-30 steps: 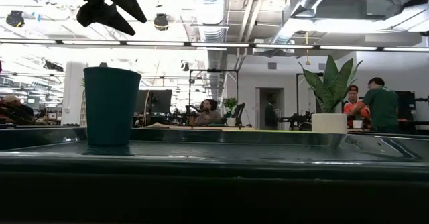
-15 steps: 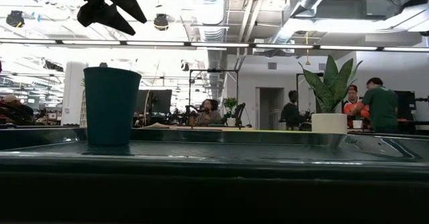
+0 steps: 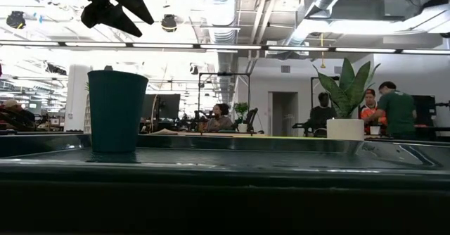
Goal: Pick and place plate/cup/fork/spoon on tray
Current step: Put the spoon onto the black tray
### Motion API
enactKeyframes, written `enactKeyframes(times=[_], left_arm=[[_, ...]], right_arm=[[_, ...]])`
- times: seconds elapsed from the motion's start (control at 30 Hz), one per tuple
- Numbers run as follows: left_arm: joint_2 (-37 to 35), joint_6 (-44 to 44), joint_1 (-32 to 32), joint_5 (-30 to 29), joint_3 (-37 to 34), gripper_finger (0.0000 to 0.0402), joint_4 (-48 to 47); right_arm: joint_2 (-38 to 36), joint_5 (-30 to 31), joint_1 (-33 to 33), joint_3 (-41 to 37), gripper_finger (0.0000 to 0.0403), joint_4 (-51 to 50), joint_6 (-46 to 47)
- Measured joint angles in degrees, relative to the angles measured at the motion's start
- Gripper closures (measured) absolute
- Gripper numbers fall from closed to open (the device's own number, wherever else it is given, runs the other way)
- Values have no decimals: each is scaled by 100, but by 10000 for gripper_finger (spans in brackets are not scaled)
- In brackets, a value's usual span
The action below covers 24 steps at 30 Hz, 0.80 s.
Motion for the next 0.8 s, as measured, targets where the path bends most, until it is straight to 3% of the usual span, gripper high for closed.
enactKeyframes(times=[0.37,0.6,0.8], left_arm=[[0,0,0,-13,0,173,2],[0,0,0,-13,0,173,2],[0,-1,0,-10,0,173,2]], right_arm=[[-164,804,-1042,724,401,-785,-1793],[-141,1596,-1693,923,400,-139,-2888],[-141,2219,-2074,928,400,507,-3069]])
